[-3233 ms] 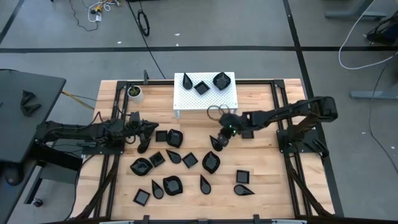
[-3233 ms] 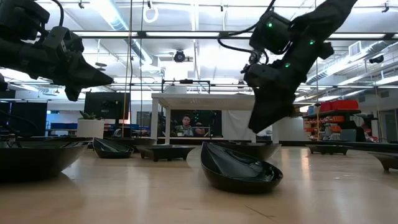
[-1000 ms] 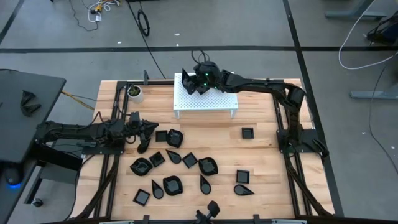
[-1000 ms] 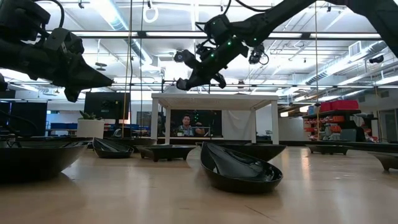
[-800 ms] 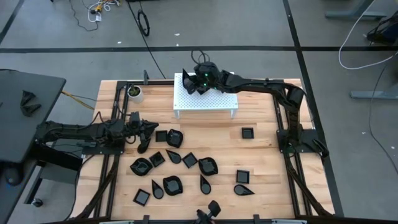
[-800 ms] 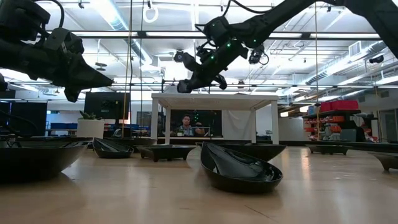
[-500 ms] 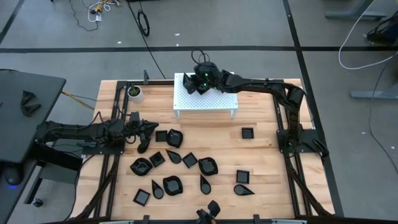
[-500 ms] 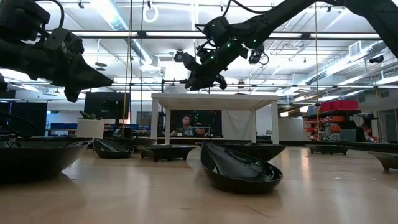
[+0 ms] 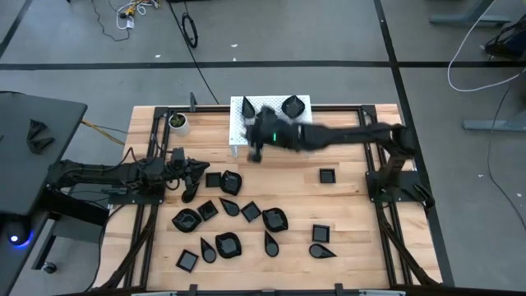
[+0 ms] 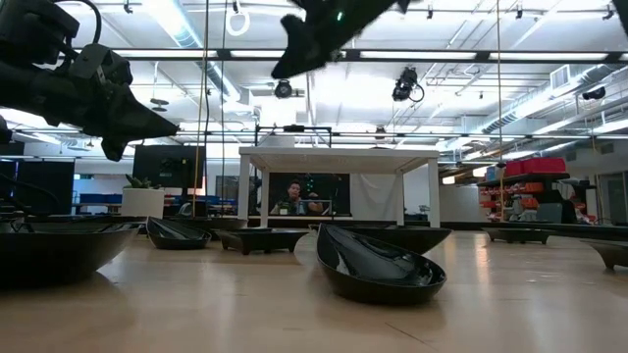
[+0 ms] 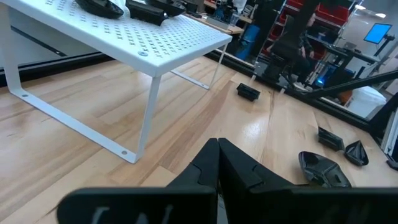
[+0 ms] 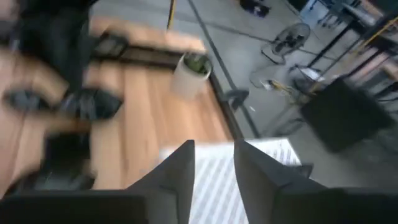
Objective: Pick & Place Mini shaped plates
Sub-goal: Stack the black square plate on top of the other black square plate on the shelf
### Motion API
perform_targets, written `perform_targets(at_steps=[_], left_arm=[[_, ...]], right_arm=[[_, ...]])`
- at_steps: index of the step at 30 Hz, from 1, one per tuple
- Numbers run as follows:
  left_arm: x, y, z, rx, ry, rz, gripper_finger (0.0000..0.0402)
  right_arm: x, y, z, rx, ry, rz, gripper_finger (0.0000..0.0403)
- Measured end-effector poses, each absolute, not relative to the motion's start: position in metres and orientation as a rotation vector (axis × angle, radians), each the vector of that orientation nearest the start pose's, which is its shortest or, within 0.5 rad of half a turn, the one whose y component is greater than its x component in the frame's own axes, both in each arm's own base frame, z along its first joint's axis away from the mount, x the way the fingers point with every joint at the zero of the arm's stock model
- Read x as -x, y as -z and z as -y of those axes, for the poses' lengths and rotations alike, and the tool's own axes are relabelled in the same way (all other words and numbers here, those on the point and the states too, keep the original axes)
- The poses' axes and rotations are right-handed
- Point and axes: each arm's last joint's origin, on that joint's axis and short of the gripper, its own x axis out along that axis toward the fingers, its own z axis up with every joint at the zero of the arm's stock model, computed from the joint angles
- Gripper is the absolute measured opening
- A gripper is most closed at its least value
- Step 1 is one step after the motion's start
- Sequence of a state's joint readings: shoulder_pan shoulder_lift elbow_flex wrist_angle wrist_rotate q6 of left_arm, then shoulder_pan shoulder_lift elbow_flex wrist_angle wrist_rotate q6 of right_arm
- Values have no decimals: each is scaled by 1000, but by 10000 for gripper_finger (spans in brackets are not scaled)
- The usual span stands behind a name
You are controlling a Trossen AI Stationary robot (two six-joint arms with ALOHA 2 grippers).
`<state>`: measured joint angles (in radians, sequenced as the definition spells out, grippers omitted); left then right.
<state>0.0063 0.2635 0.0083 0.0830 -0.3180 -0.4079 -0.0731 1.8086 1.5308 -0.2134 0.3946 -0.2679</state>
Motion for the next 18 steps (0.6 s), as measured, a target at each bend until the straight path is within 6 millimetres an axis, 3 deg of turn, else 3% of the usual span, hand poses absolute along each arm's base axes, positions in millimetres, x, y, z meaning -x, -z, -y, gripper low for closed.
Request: perform_targets(at_steps=[6,10,15,18], left_arm=[[-111,-152,-10,378,-346,-104,7],[-111,-152,-9,394,-311,-110,7],[-112,-152,-7,439,-268,-114,7],[-112,-152,-6,446,-230,-123,7]], right_arm=[[-387,-286,-57,482,494,-797,80],[-351,-271,-109,379,488,-930,61],[-305,-262,-138,42,539,-1209,45],[-282,-253,-142,-21,667,-1326,46]])
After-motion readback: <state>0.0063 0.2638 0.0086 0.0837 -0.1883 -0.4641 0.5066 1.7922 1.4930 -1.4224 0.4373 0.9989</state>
